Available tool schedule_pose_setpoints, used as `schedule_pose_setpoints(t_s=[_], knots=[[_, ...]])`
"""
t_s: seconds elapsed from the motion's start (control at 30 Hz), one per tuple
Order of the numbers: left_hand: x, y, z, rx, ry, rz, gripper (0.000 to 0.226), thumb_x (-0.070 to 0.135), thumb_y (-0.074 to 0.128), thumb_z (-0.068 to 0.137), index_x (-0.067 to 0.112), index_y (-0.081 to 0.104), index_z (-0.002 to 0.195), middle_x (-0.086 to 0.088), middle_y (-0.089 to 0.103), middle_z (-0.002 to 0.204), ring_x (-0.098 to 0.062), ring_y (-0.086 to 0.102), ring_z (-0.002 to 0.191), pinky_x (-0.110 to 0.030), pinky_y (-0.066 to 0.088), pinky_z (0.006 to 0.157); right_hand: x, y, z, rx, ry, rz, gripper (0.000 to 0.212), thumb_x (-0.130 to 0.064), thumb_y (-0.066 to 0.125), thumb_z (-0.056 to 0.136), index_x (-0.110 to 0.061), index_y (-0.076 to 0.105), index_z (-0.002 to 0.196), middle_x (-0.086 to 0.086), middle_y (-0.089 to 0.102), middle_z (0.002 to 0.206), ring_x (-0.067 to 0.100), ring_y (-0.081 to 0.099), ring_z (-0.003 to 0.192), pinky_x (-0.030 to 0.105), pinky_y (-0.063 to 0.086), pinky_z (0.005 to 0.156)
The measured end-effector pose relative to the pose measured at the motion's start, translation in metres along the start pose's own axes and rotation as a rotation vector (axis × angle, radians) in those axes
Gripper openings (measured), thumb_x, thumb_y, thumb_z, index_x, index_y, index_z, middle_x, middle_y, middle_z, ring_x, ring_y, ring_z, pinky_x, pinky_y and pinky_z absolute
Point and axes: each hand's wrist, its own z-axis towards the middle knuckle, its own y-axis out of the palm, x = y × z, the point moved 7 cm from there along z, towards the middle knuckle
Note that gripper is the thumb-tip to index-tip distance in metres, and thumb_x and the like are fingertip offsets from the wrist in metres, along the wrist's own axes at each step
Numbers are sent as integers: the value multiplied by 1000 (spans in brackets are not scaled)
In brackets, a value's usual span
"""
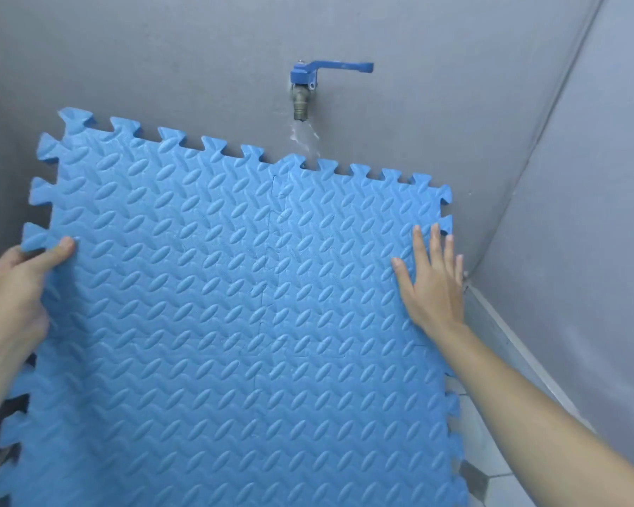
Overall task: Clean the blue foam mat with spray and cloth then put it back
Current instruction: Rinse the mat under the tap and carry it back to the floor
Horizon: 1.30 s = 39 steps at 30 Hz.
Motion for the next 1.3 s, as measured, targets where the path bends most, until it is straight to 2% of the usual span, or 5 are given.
schedule_pose_setpoints(t_s=[0.4,0.67,0.9,1.13,1.3], knots=[[20,112,-116,61,137,150,30,52,76,70,31,59,83,6,63,100,-13,64,91,-36,53,92,-143,142,-306,-433,-1465,-441,62,-65,43,91,-39,38,147,-4,24,163,25,20,150,66,-7,116],[19,110,-112,59,177,310,37,54,66,80,27,50,100,11,46,88,-13,49,87,-31,46,86,-234,79,-95,-18,-760,-155,64,-56,44,95,-30,35,152,5,29,161,30,25,149,69,16,112],[-13,85,-108,168,166,391,50,55,65,80,24,53,118,11,52,96,-15,51,97,-35,46,95,-111,113,-245,-277,-1337,-321,58,-51,41,98,-33,33,152,1,26,162,23,19,151,67,1,116],[-19,81,-99,191,150,370,64,72,64,64,26,58,110,5,63,109,-20,61,98,-42,50,93,91,12,-141,-203,-242,-371,78,-72,25,91,-38,0,156,-3,2,166,26,4,152,64,19,114],[-80,41,-3,173,67,289,63,84,63,58,37,63,101,17,66,106,-9,64,94,-35,46,94,68,50,-270,-357,-758,-412,82,-71,33,92,-21,22,157,0,24,163,41,12,148,55,20,111]])
